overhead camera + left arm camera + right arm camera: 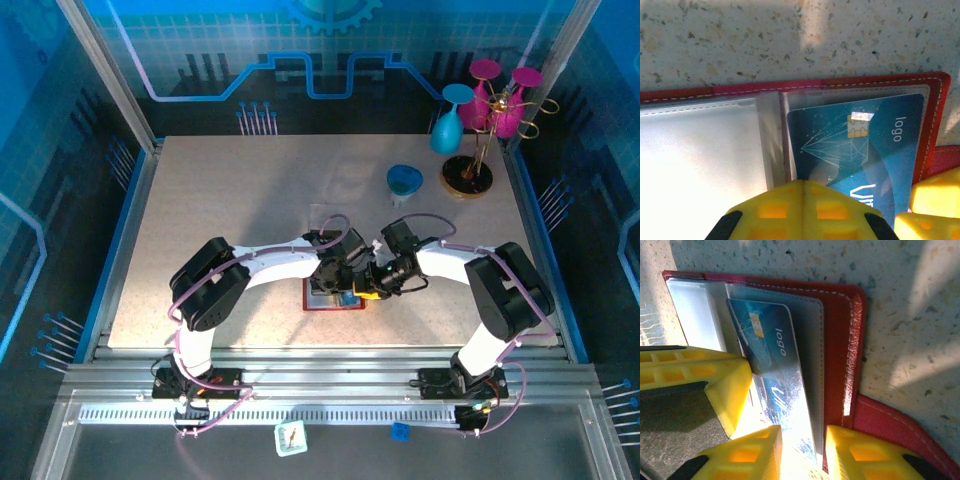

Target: Take the credit cards out of the card holder

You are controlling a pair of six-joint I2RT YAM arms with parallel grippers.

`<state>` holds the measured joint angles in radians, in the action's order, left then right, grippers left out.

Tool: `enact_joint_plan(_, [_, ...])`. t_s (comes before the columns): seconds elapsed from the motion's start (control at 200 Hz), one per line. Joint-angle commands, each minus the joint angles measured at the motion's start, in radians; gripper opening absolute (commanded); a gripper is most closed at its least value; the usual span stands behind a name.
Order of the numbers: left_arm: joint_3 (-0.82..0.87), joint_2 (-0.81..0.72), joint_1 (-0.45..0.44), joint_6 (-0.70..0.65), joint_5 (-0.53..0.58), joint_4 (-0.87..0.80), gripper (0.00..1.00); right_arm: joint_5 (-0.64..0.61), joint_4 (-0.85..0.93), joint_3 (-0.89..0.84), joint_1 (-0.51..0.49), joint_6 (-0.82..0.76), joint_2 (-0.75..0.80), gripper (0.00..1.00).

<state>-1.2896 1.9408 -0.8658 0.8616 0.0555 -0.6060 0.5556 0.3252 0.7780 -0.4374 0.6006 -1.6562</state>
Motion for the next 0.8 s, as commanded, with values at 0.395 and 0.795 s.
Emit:
enact_joint_plan(0.395, [0.031, 0.017, 0.005, 0.008, -0.027, -0.006, 0.00, 0.053, -0.038, -0.025, 0.008, 0.014, -0.019, 0.29])
enact_joint_plan(0.795, [0.051, 0.006, 0.010, 0.014, -0.034, 0.011, 0.00, 0.084, -0.109, -0.049, 0.008, 0.059, -0.015, 0.22])
